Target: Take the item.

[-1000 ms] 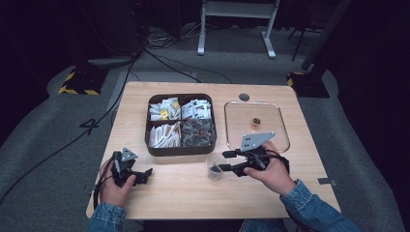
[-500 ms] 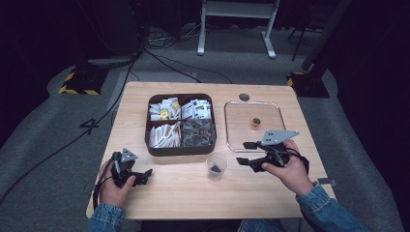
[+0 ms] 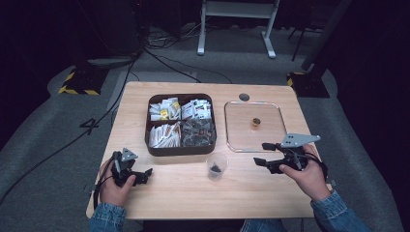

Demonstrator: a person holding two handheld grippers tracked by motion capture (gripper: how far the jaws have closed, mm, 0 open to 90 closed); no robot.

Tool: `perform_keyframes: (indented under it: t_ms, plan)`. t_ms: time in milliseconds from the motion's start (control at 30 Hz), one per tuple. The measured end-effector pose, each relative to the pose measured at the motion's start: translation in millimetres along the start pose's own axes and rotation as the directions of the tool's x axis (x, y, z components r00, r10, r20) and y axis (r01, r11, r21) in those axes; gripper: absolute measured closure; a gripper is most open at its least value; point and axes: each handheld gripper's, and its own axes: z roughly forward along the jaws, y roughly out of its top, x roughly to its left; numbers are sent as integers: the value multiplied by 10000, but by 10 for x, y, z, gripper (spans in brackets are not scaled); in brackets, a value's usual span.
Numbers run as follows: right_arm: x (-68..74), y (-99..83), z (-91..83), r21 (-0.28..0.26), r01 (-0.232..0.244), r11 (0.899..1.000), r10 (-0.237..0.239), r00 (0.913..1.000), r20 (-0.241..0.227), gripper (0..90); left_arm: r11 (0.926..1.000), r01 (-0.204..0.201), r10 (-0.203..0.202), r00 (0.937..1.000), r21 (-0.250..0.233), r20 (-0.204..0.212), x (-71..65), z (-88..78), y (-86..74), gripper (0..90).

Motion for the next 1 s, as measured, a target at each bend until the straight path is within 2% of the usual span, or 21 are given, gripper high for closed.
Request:
perform_keyframes:
  t_ms: [300, 467, 600, 667, 733, 800, 1000]
  plan:
    - [-140, -232, -34, 393, -258, 9989, 239, 9985, 483, 289, 10000, -3, 3, 10000, 23, 22, 2, -2, 1, 5]
    - [-224, -399, -16, 186, -707, 9973, 693, 9954, 657, 284, 10000, -1, 0, 10000, 24, 23, 2, -2, 1, 5]
    - [-304, -579, 21, -122, -1350, 9908, 1355, 9880, 745, 285, 10000, 1, -1, 10000, 23, 23, 2, -2, 1, 5]
    - [-345, -644, 44, 69, -1585, 9873, 1576, 9850, 707, 286, 10000, 1, -1, 10000, 23, 25, 2, -2, 1, 5]
    - [-378, -683, 42, 41, -1714, 9852, 1705, 9820, 818, 285, 10000, 0, 0, 10000, 22, 23, 2, -2, 1, 5]
    - [-399, -710, 41, 28, -1810, 9835, 1801, 9796, 893, 285, 10000, 7, -7, 10000, 21, 25, 2, -2, 1, 5]
    - [-437, -826, 93, 578, -1586, 9856, 1503, 9804, 1277, 281, 10000, 5, -5, 10000, 18, 25, 2, -2, 1, 5]
